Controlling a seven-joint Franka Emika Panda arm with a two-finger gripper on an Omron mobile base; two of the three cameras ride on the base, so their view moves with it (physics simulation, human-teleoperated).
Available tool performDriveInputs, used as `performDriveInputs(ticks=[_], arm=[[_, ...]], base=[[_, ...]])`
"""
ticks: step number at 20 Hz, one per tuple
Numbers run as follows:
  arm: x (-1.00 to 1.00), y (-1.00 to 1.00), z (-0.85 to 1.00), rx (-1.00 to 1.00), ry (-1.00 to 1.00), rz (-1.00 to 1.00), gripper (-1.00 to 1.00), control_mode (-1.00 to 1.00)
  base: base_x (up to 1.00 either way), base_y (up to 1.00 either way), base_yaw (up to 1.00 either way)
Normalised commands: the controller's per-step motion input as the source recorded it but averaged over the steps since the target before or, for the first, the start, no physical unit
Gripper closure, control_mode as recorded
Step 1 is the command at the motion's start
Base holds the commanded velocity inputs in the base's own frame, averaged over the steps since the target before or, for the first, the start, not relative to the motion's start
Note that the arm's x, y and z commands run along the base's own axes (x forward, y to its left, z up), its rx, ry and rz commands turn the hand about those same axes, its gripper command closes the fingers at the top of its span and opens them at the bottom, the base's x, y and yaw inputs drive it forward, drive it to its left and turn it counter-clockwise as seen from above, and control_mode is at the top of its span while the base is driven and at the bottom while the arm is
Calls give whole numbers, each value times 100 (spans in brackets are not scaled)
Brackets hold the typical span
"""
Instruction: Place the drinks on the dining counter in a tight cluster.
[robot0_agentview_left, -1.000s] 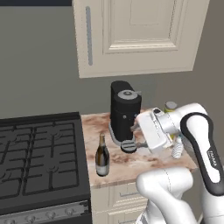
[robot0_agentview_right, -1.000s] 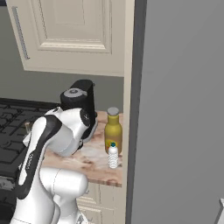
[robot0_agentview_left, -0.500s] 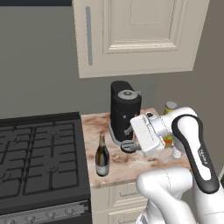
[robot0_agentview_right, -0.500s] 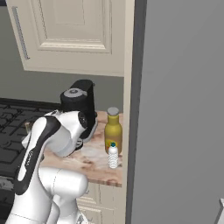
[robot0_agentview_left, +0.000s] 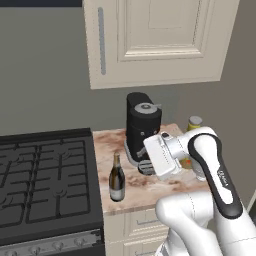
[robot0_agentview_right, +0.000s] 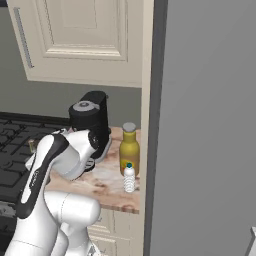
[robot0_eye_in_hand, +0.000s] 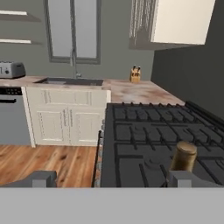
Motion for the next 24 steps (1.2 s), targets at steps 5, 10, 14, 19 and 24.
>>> performDriveInputs(ticks=[5,10,14,19,24], arm=[[23,15,-18,0,0,0,-100,-100],[27,2,-12,0,0,0,-100,-100],[34,0,-10,0,0,2,-100,-100],[14,12,-17,0,0,1,-100,-100],[6,20,-23,0,0,0,-100,-100]], base=[[0,0,0],[0,0,0],[0,0,0],[0,0,0],[0,0,0]])
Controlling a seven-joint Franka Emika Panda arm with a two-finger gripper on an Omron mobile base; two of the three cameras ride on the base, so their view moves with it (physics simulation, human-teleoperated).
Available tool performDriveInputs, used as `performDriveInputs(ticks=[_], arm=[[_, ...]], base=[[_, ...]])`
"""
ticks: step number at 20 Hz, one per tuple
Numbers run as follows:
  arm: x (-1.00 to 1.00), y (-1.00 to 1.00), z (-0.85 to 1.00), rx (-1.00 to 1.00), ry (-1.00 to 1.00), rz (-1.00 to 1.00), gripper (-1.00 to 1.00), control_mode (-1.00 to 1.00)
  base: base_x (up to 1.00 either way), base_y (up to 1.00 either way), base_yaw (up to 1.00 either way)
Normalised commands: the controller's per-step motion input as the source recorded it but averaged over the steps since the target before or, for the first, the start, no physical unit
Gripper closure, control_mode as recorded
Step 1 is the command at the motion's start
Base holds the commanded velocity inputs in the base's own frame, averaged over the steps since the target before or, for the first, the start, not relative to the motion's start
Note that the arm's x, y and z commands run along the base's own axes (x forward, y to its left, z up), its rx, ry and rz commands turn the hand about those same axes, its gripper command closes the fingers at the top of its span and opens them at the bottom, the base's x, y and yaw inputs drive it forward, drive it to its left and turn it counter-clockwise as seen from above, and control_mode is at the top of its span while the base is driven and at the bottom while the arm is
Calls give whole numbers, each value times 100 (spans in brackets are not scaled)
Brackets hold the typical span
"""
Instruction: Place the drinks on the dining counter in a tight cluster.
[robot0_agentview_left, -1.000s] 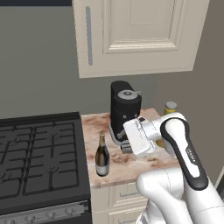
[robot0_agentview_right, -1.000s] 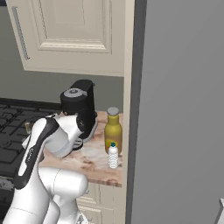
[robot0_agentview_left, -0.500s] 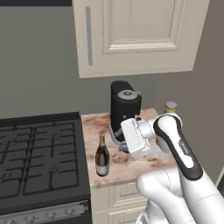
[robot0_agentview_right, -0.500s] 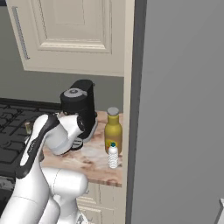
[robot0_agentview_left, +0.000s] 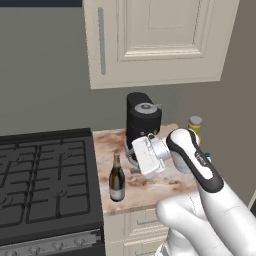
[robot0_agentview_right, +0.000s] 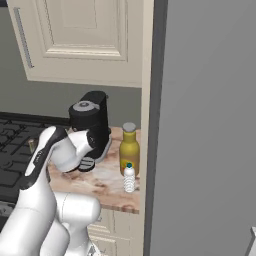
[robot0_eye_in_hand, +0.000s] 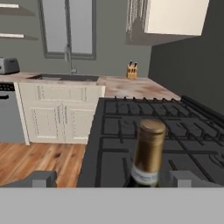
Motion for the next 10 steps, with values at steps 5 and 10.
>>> performDriveInputs(ticks=[5,10], arm=[[13,12,-19,0,0,1,-100,-100],[13,1,-20,0,0,2,-100,-100]], base=[[0,0,0],[0,0,0]])
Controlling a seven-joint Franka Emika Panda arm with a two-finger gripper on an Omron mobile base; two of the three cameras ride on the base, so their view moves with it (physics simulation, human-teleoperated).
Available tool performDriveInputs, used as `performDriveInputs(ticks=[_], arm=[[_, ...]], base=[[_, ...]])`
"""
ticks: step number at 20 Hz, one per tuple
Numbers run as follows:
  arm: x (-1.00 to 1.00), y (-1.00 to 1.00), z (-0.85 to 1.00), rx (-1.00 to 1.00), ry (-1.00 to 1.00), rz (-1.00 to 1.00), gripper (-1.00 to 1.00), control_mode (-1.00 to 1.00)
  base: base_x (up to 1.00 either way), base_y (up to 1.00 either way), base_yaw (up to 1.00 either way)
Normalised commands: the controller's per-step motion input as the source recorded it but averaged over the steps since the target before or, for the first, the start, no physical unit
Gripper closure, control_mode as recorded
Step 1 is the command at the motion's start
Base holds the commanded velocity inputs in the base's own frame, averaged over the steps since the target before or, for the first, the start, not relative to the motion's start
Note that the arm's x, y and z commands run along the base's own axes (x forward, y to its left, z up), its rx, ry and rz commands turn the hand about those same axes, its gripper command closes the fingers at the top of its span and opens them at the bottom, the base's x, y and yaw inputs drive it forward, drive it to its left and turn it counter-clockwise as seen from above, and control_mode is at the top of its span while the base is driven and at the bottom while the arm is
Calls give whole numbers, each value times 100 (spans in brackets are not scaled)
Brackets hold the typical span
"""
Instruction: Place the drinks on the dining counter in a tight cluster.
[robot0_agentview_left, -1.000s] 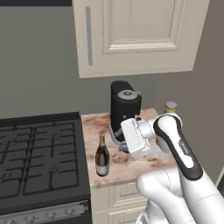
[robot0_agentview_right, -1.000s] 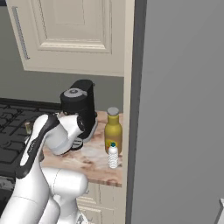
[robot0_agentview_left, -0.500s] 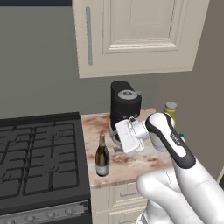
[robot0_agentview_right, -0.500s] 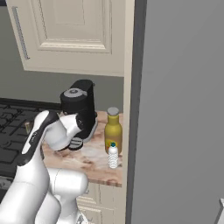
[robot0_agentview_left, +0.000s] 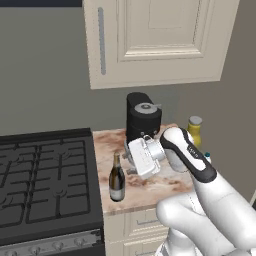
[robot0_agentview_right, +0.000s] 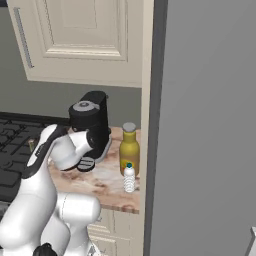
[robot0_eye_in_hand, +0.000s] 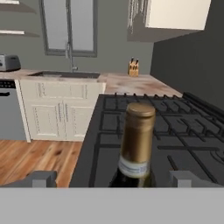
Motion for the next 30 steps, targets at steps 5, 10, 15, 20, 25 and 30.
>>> performDriveInputs(ticks=[5,10,15,20,25,30], arm=[[21,2,-23,0,0,0,-100,-100],[12,10,-20,0,0,0,-100,-100],[3,12,-10,0,0,1,-100,-100],[0,16,-5,0,0,0,-100,-100],[0,16,-8,0,0,0,-100,-100],[3,14,-16,0,0,0,-100,-100]], base=[[0,0,0],[0,0,0],[0,0,0],[0,0,0],[0,0,0],[0,0,0]])
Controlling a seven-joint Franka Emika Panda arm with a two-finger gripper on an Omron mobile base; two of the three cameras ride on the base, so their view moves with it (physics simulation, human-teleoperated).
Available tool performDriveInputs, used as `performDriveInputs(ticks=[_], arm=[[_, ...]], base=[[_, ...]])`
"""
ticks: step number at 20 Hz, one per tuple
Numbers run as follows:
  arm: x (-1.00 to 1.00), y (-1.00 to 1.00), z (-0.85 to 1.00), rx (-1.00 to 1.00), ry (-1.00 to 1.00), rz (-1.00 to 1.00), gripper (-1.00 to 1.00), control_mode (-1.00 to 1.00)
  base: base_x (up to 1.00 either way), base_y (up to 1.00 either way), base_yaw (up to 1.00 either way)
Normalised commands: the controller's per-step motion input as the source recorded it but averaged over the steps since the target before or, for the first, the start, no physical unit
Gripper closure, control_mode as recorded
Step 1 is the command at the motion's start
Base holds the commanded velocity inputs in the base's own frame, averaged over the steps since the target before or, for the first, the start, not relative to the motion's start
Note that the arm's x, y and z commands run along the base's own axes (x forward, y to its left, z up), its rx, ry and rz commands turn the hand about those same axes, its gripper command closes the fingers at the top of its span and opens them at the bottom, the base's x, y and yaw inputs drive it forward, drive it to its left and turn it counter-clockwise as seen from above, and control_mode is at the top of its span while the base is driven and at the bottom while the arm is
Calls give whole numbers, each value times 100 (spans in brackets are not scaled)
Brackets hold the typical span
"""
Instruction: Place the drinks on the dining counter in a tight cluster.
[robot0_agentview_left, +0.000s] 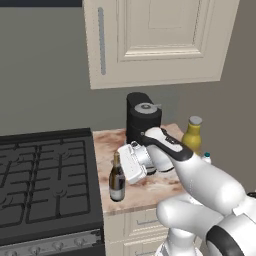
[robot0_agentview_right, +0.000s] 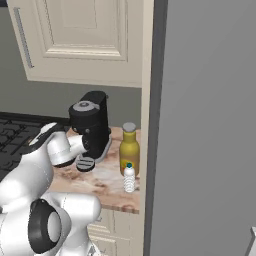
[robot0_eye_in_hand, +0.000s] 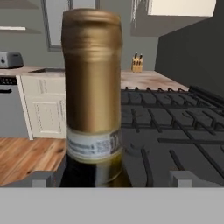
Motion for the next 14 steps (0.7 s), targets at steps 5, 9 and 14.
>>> performDriveInputs(ticks=[5,9,14], arm=[[9,5,-19,5,0,0,-100,-100],[12,8,-13,1,0,1,-100,-100],[3,6,-2,0,0,2,100,-100]], base=[[0,0,0],[0,0,0],[0,0,0]])
